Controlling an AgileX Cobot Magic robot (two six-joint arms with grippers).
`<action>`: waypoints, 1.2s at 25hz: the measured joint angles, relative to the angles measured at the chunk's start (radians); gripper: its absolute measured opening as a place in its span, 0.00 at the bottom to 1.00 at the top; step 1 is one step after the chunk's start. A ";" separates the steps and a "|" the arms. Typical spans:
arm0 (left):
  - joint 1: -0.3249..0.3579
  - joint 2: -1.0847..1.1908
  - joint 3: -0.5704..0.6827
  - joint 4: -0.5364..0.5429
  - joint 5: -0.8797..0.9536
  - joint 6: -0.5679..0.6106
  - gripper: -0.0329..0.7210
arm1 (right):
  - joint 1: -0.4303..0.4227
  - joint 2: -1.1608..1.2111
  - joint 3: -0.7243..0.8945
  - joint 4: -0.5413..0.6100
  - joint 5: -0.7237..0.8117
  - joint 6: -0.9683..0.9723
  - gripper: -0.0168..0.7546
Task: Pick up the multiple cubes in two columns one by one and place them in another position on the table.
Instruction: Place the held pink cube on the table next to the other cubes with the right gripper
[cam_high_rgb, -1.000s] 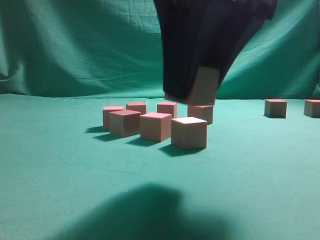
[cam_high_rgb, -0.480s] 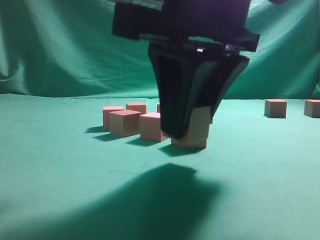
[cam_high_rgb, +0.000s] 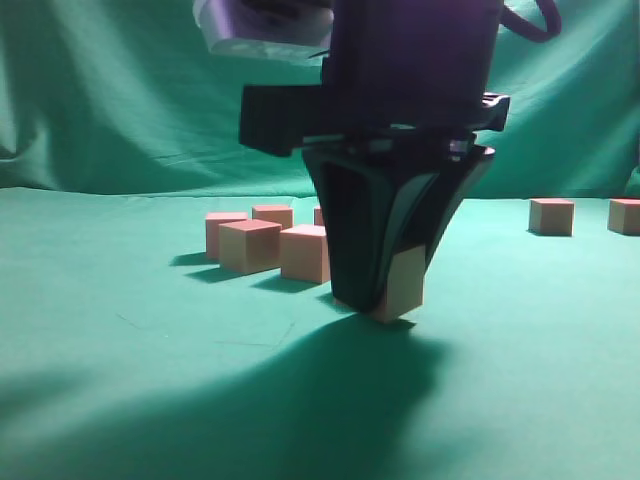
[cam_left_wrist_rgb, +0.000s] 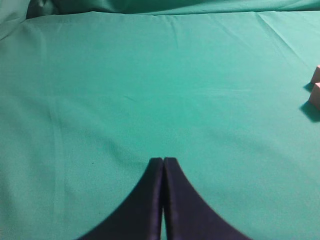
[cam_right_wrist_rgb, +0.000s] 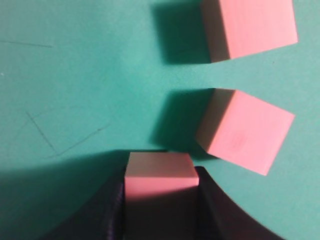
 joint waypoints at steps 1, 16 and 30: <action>0.000 0.000 0.000 0.000 0.000 0.000 0.04 | 0.000 0.002 0.000 0.000 0.000 0.000 0.36; 0.000 0.000 0.000 0.000 0.000 0.000 0.04 | 0.000 0.010 0.000 -0.004 -0.005 0.025 0.36; 0.000 0.000 0.000 0.000 0.000 0.000 0.04 | 0.000 0.010 -0.022 0.000 0.074 0.025 0.85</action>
